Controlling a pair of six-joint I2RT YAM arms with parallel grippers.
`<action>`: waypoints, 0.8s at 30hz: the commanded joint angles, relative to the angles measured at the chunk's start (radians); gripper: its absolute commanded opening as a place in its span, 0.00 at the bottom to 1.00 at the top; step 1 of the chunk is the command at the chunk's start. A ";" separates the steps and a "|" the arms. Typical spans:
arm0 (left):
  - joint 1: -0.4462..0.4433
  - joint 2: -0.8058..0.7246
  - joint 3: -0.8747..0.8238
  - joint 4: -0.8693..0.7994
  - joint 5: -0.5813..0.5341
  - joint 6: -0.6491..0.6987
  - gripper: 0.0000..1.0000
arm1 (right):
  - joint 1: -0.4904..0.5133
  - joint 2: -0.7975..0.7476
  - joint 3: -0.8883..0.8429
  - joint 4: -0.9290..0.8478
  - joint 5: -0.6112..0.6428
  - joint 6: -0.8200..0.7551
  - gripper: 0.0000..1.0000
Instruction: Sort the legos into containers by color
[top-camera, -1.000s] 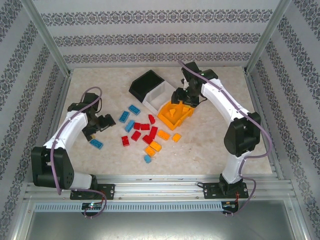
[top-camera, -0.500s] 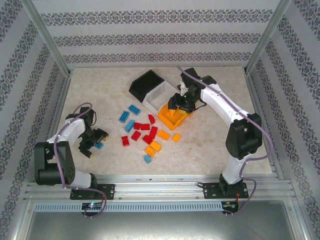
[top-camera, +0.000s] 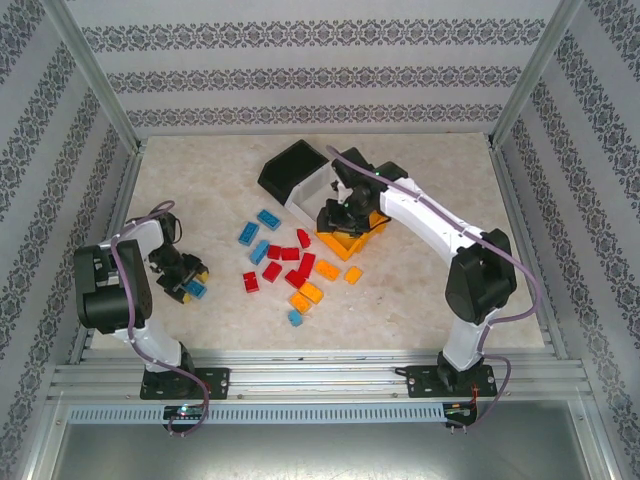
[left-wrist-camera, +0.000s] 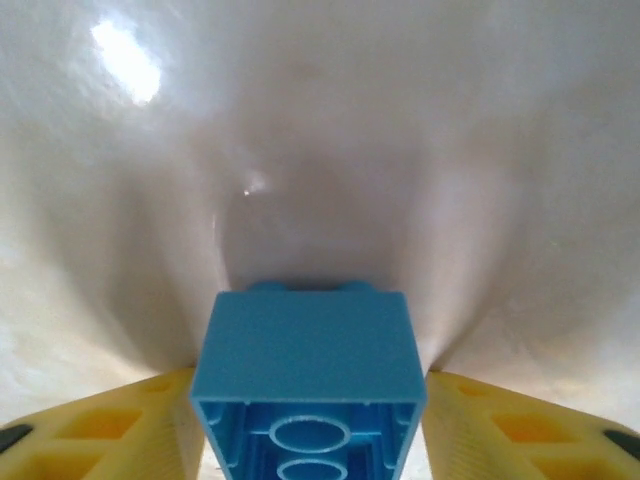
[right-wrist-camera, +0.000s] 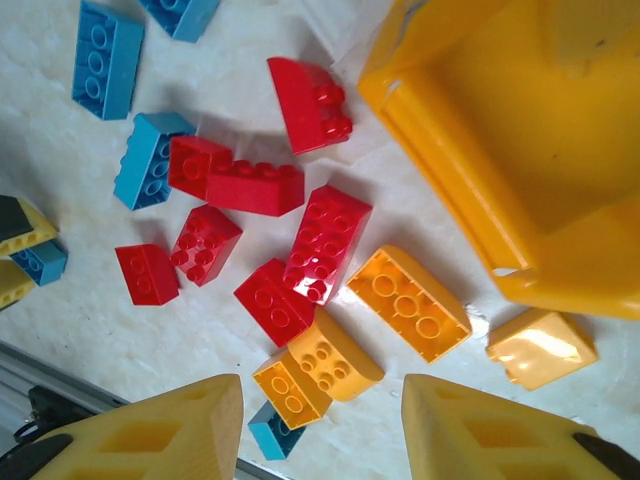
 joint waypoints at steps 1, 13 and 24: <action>0.026 0.047 0.035 0.105 -0.027 0.081 0.48 | 0.026 -0.033 -0.004 0.001 0.064 0.063 0.46; 0.021 -0.079 0.009 0.071 0.028 0.067 0.36 | -0.042 -0.155 -0.117 0.027 0.069 -0.002 0.45; -0.057 -0.176 0.186 0.123 0.198 0.092 0.35 | -0.189 -0.259 -0.346 0.171 0.033 0.068 0.45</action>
